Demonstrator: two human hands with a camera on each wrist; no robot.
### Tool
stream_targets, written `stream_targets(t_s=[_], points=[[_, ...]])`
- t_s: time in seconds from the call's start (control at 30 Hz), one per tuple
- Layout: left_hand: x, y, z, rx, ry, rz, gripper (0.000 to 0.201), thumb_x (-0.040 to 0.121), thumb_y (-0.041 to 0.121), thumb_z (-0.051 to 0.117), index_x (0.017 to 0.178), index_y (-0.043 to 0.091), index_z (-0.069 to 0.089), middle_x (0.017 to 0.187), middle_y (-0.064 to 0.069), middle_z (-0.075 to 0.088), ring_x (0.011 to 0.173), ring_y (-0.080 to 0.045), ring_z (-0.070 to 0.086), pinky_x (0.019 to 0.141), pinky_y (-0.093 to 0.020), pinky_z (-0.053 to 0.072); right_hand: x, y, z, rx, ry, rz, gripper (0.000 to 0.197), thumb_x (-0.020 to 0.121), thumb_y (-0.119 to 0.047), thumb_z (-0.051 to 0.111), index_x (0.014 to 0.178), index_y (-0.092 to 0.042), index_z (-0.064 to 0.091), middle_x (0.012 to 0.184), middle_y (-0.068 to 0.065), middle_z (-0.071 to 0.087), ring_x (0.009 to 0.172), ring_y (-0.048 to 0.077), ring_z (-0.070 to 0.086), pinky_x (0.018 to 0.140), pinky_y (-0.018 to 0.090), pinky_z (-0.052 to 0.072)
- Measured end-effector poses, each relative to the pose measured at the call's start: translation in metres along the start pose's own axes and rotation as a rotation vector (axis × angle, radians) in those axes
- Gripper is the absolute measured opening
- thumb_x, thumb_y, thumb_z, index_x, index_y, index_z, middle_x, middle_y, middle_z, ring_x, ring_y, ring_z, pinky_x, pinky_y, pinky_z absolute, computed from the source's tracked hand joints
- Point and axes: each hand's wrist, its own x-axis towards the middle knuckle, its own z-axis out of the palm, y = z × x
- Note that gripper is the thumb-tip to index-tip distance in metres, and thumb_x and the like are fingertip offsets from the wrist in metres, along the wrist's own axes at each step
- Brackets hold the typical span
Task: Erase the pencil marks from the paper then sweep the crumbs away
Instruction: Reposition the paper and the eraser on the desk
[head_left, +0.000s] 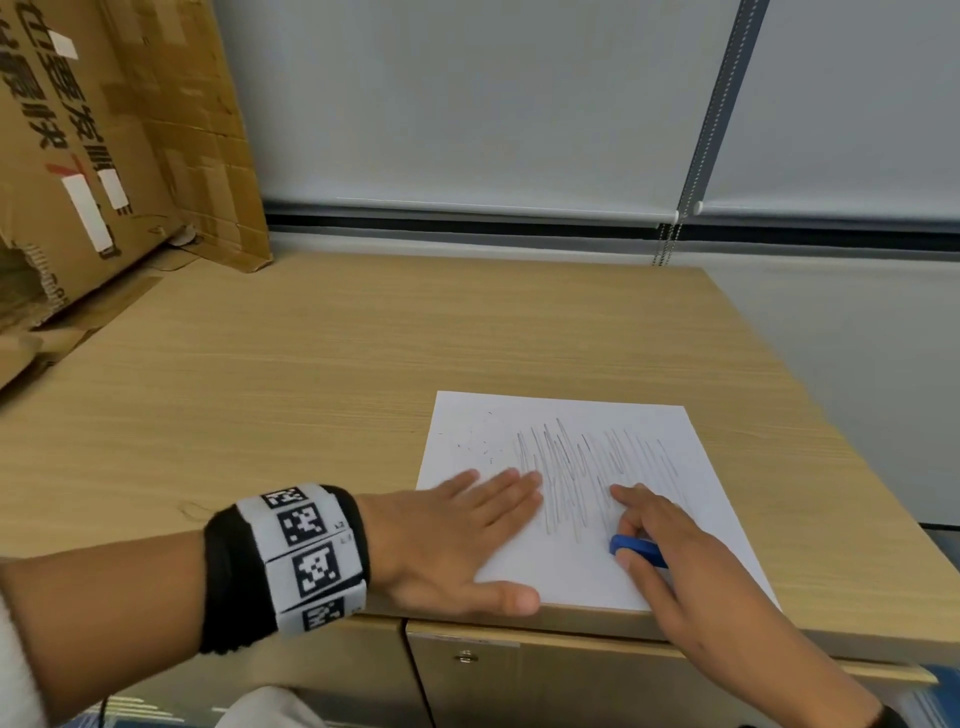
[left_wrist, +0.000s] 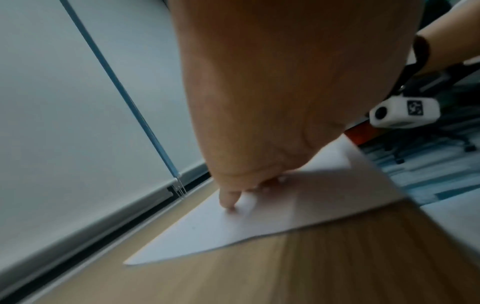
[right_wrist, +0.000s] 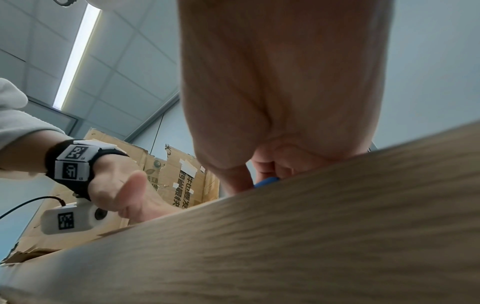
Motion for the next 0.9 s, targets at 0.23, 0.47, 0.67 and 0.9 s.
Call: stream_targets(t_s=[0.23, 0.47, 0.67, 0.9], points=[[0.008, -0.04, -0.019, -0.068, 0.013, -0.408, 0.095, 0.083, 0.076, 0.001, 0.144, 0.011, -0.03, 0.15, -0.004, -0.038, 0.143, -0.018, -0.028, 0.121, -0.041, -0.005, 0.0, 0.004, 0.002, 0.041, -0.007, 0.007, 0.033, 0.098, -0.031, 0.044, 0.131, -0.028, 0.04, 0.116, -0.028, 0.045, 0.126, -0.005, 0.039, 0.115, 0.027, 0.027], [0.044, -0.019, -0.03, 0.007, 0.043, -0.08, 0.088, 0.087, 0.074, 0.002, 0.147, 0.018, -0.028, 0.152, 0.001, -0.037, 0.143, -0.014, -0.028, 0.119, -0.043, -0.01, 0.001, 0.002, -0.001, 0.028, -0.018, 0.019, 0.032, 0.098, -0.031, 0.045, 0.13, -0.029, 0.04, 0.117, -0.028, 0.044, 0.123, -0.004, 0.042, 0.116, 0.027, 0.026], [0.033, -0.063, -0.029, -0.098, 0.022, -0.539, 0.098, 0.084, 0.077, 0.001, 0.149, 0.009, -0.023, 0.156, -0.006, -0.029, 0.147, -0.019, -0.019, 0.12, -0.042, -0.003, 0.0, 0.0, -0.004, 0.021, -0.018, 0.02, 0.038, 0.098, -0.031, 0.045, 0.135, -0.03, 0.037, 0.114, -0.028, 0.044, 0.11, -0.005, 0.046, 0.116, 0.027, 0.026], [0.03, -0.011, -0.019, -0.029, 0.033, -0.059, 0.084, 0.087, 0.072, 0.0, 0.147, 0.02, -0.029, 0.149, 0.004, -0.04, 0.14, -0.011, -0.032, 0.118, -0.038, -0.014, 0.001, -0.002, -0.007, 0.042, -0.005, 0.009, 0.04, 0.096, -0.03, 0.049, 0.134, -0.032, 0.037, 0.107, -0.022, 0.05, 0.109, 0.002, 0.05, 0.103, 0.017, 0.038]])
